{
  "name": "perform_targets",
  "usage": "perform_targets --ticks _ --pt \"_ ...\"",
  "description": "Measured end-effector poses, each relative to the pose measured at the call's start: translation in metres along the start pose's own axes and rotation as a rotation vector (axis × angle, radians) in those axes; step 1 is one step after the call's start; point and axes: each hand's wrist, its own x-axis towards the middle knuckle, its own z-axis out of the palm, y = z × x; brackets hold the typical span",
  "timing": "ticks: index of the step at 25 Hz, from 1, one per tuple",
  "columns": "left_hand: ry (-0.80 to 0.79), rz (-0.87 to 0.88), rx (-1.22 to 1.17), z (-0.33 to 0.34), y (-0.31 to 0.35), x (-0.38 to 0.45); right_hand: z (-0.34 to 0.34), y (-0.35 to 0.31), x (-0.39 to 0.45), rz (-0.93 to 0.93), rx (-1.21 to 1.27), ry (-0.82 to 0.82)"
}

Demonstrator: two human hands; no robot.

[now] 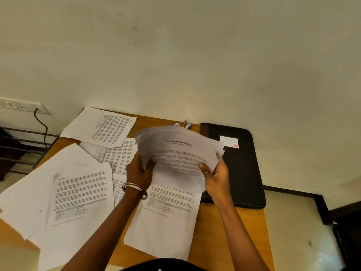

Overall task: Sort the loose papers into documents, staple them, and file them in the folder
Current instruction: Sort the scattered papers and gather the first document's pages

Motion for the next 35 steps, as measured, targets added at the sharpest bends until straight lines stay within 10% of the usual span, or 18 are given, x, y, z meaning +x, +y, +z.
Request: perform_targets --ticks 35 --pt "-0.178 -0.136 -0.198 -0.012 -0.018 0.035 0.006 -0.058 0.028 -0.053 0.217 0.278"
